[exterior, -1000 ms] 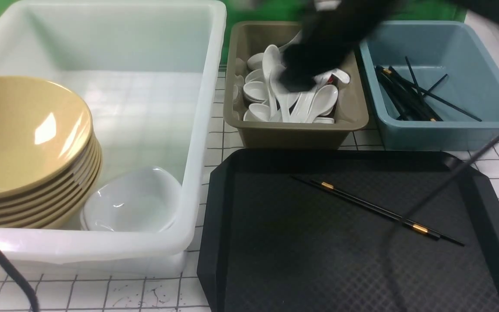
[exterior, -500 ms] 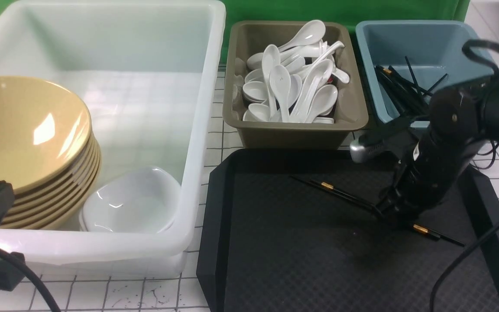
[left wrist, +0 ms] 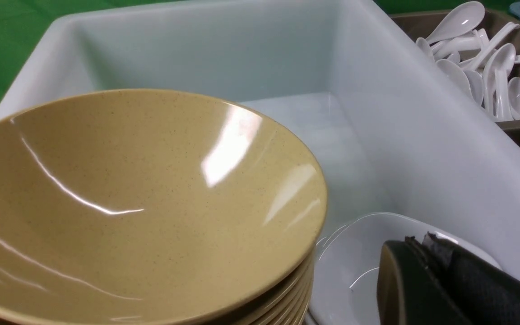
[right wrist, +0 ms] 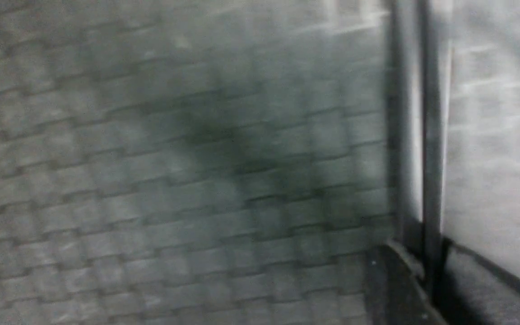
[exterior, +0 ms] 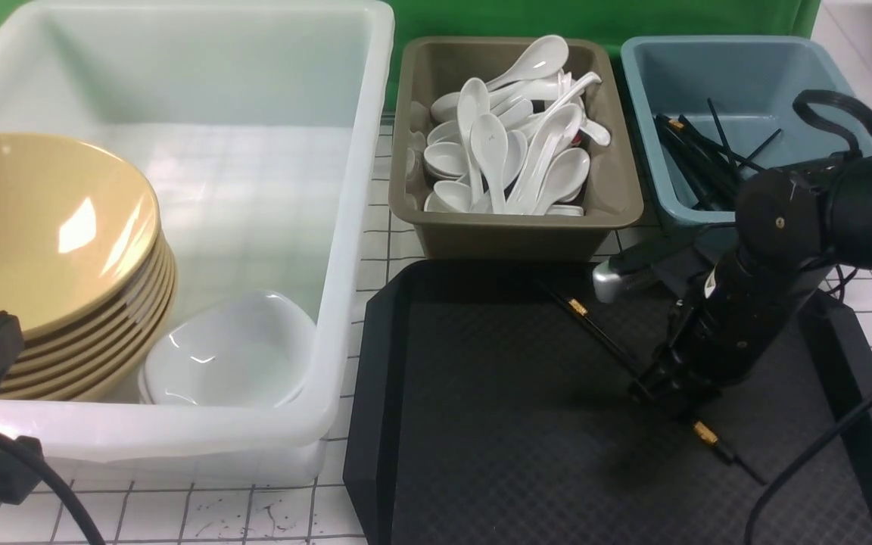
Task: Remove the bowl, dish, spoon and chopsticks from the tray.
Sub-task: Use the right arm to grab a chopstick
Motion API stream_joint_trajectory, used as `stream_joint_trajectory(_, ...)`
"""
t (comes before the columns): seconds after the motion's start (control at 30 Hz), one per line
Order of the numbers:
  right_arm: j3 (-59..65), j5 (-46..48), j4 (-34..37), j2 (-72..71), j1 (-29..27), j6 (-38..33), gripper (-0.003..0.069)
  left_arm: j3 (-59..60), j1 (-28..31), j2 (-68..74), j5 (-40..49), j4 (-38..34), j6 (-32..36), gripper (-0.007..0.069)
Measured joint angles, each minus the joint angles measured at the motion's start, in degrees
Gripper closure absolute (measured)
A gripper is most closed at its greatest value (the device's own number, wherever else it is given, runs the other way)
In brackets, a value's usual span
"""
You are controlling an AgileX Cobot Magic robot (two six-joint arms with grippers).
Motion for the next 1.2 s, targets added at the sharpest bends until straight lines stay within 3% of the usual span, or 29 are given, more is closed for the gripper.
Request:
stream_joint_trajectory(0.2,0.6,0.5,0.6,-1.2,2.1,-1.1,0.0519,0.0,0.0,0.0,-0.1,0.0,0.1,0.0636)
stream_joint_trajectory(0.27,0.9,1.5,0.9,-3.4,3.1,-1.2,0.0587,0.0,0.0,0.0,-0.2,0.0,0.1,0.0636)
stream_joint_trajectory(0.4,1.2,2.4,1.3,-7.8,3.8,-1.2,0.0620,0.0,0.0,0.0,-0.4,0.0,0.1,0.0636)
stream_joint_trajectory(0.7,2.9,0.8,1.3,-7.8,3.8,-1.0,0.0618,0.0,0.0,0.0,-0.4,0.0,0.1,0.0636)
stream_joint_trajectory(1.03,2.6,-2.6,1.0,-1.3,3.8,-1.1,0.0510,0.0,0.0,0.0,-0.4,0.0,0.1,0.0636)
stream_joint_trajectory(1.2,2.4,-2.5,0.4,-1.4,5.8,-1.2,0.0571,0.0,0.0,0.0,-0.4,0.0,0.1,0.0636)
